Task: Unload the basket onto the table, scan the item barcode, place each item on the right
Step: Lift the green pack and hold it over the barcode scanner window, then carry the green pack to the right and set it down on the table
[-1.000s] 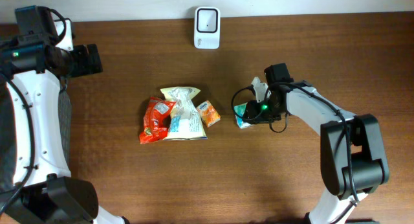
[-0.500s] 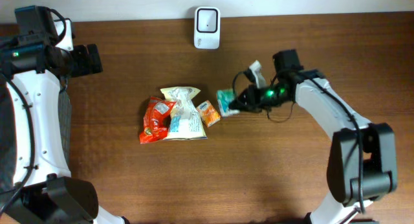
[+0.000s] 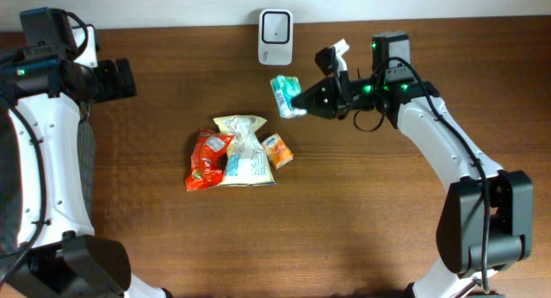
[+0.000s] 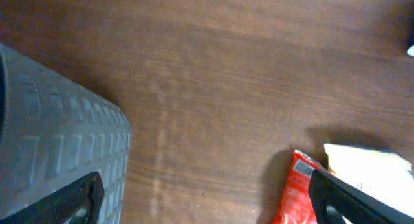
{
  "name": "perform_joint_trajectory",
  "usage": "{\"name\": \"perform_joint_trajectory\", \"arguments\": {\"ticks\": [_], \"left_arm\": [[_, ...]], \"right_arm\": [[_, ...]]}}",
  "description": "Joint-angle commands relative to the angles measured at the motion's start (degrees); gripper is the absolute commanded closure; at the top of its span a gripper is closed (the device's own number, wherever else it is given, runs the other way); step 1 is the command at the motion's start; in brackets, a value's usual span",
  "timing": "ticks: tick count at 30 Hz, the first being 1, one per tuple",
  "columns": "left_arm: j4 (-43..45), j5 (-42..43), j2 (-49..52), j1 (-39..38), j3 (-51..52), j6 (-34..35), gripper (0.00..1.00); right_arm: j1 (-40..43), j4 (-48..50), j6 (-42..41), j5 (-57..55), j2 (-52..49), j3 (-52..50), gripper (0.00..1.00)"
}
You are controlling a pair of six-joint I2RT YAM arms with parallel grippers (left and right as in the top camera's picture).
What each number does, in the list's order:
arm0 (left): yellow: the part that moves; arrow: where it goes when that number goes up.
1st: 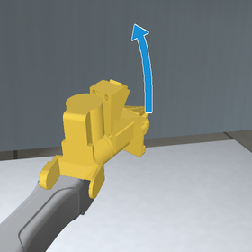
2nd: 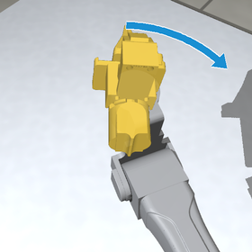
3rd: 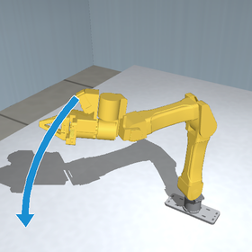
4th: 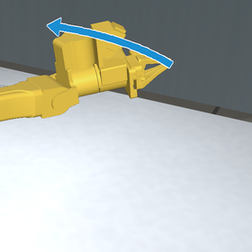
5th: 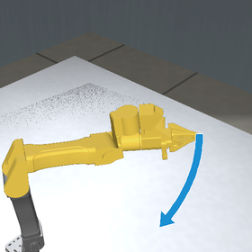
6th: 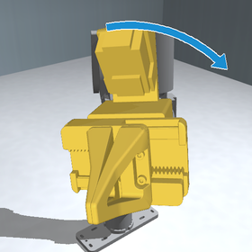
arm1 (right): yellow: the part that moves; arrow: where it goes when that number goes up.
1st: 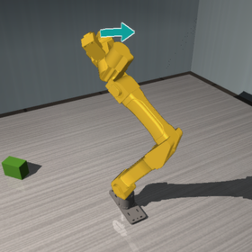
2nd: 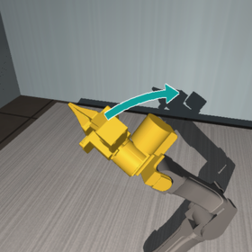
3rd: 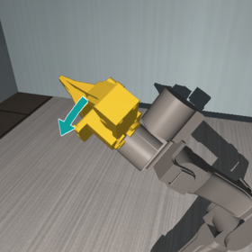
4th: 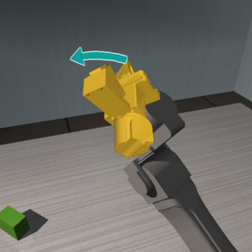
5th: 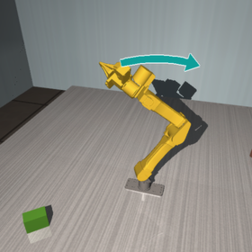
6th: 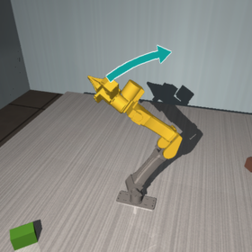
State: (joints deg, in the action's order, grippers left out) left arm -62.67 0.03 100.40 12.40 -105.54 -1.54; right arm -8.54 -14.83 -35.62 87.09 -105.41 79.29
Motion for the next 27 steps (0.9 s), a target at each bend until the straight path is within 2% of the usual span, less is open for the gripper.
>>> {"name": "perform_joint_trajectory", "arguments": {"ticks": [1,3,5,10,11,12,14,15,16,18,21,23,25,27], "left_arm": [[0.0,0.4,0.1,0.1,-0.1,-0.9,0.01],[0.0,0.4,0.1,0.2,-0.1,-0.9,0.01],[0.0,0.4,0.1,0.1,-0.1,-0.9,0.01],[0.0,0.4,0.1,0.1,-0.1,-0.9,0.01],[0.0,0.4,0.1,0.1,-0.1,-0.9,0.01],[0.0,0.4,0.1,0.1,-0.1,-0.9,0.01],[0.0,0.4,0.1,0.1,-0.1,-0.9,0.01],[0.0,0.4,0.1,0.1,-0.1,-0.9,0.01],[0.0,0.4,0.1,0.1,-0.1,-0.9,0.01],[0.0,0.4,0.1,0.2,-0.1,-0.9,0.01],[0.0,0.4,0.1,0.1,-0.1,-0.9,0.01],[0.0,0.4,0.1,0.1,-0.1,-0.9,0.01],[0.0,0.4,0.1,0.1,-0.1,-0.9,0.01],[0.0,0.4,0.1,0.1,-0.1,-0.9,0.01]], "right_arm": [[0.3,12.8,-10.4,1.5,1.1,0.8,0.96],[0.3,22.0,-14.9,-0.8,1.1,0.8,0.96],[0.3,24.9,-15.9,-2.2,1.1,0.8,0.96],[-1.2,24.0,-15.6,-5.6,0.9,0.8,0.96],[-1.3,23.6,-13.7,-6.9,0.4,0.8,0.96],[-1.3,18.7,-8.8,-9.3,-0.9,0.8,0.96],[-2.0,1.8,4.0,-21.6,-2.6,0.8,0.96],[-3.0,-10.0,11.3,-37.7,-2.8,0.8,0.96],[-4.5,-16.7,14.9,-50.5,-2.8,1.0,0.96],[-6.6,-25.8,19.1,-61.1,-2.8,5.5,0.96],[-9.3,-36.8,20.4,-80.5,-2.8,17.7,0.96],[-12.3,-38.1,23.5,-98.0,-2.8,26.7,0.96],[-15.3,-30.3,30.2,-108.7,-2.9,27.8,0.96],[-17.4,-19.4,39.6,-114.7,-5.9,27.6,0.96]]}}
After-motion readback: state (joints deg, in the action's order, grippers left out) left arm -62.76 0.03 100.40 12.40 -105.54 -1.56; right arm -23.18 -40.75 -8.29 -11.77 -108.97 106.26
